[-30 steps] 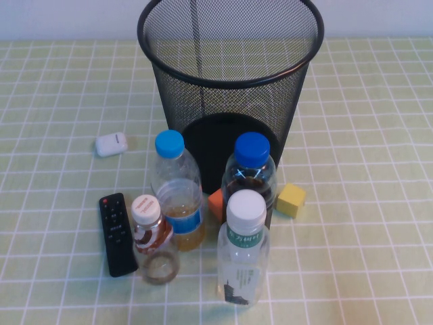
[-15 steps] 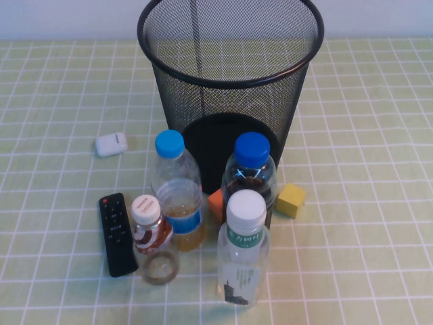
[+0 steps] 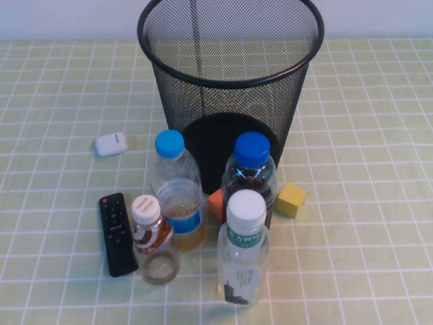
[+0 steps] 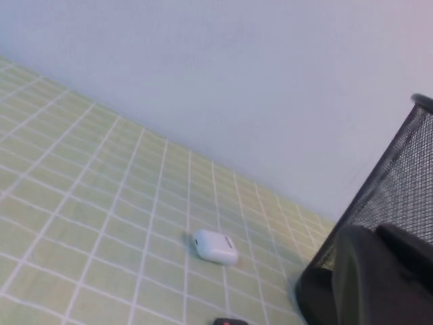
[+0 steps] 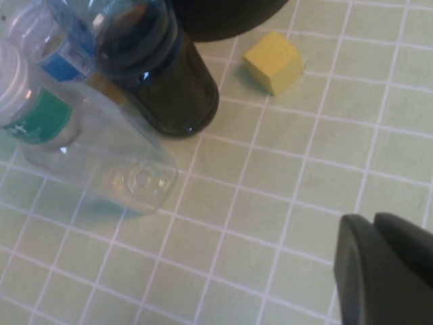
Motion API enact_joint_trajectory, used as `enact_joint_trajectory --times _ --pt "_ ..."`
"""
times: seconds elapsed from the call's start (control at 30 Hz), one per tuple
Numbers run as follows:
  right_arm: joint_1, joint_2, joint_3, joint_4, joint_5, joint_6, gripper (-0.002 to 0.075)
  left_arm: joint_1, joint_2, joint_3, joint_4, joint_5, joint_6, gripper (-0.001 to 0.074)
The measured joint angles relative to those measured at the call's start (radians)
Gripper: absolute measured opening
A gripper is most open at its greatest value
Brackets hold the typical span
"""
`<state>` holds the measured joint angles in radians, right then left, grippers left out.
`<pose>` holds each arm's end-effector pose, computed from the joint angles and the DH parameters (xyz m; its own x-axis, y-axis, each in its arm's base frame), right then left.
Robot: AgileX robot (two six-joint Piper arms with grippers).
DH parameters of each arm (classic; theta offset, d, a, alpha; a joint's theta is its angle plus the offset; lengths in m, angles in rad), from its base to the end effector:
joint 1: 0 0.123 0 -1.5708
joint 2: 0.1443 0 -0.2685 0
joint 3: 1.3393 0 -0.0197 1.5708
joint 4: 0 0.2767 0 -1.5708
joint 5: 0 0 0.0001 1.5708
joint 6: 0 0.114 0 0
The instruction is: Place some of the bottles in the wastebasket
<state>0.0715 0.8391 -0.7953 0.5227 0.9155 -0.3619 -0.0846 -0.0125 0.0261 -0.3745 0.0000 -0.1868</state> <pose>0.1958 0.0593 0.3029 -0.7083 -0.0731 -0.7021 -0.3574 0.8948 0.2675 0.1216 -0.0103 0.2066 0.0170 -0.5356 -0.8443 0.1105 0.8402 -0.5308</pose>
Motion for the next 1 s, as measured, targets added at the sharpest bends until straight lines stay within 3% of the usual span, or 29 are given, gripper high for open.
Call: enact_joint_trajectory --times 0.23,0.43,0.6,0.77,1.0 --pt "0.188 0.154 -0.084 -0.251 0.022 0.18 -0.0001 0.0 0.139 -0.272 0.052 0.346 0.065 -0.0006" --pt "0.385 0.262 -0.156 -0.272 -0.042 0.221 -0.0001 0.0 0.446 -0.538 0.046 0.643 0.276 -0.0006" --pt "0.601 0.305 -0.196 -0.283 -0.232 0.239 -0.0001 0.0 0.606 -0.626 -0.123 0.672 0.527 -0.0006" --pt "0.823 0.257 -0.188 -0.502 -0.412 0.335 -0.0001 0.0 0.671 -0.631 -0.259 0.67 0.691 -0.0006" --pt "0.949 0.121 -0.009 -0.809 -0.671 0.539 -0.0001 0.0 0.679 -0.633 -0.282 0.654 0.76 -0.0006"
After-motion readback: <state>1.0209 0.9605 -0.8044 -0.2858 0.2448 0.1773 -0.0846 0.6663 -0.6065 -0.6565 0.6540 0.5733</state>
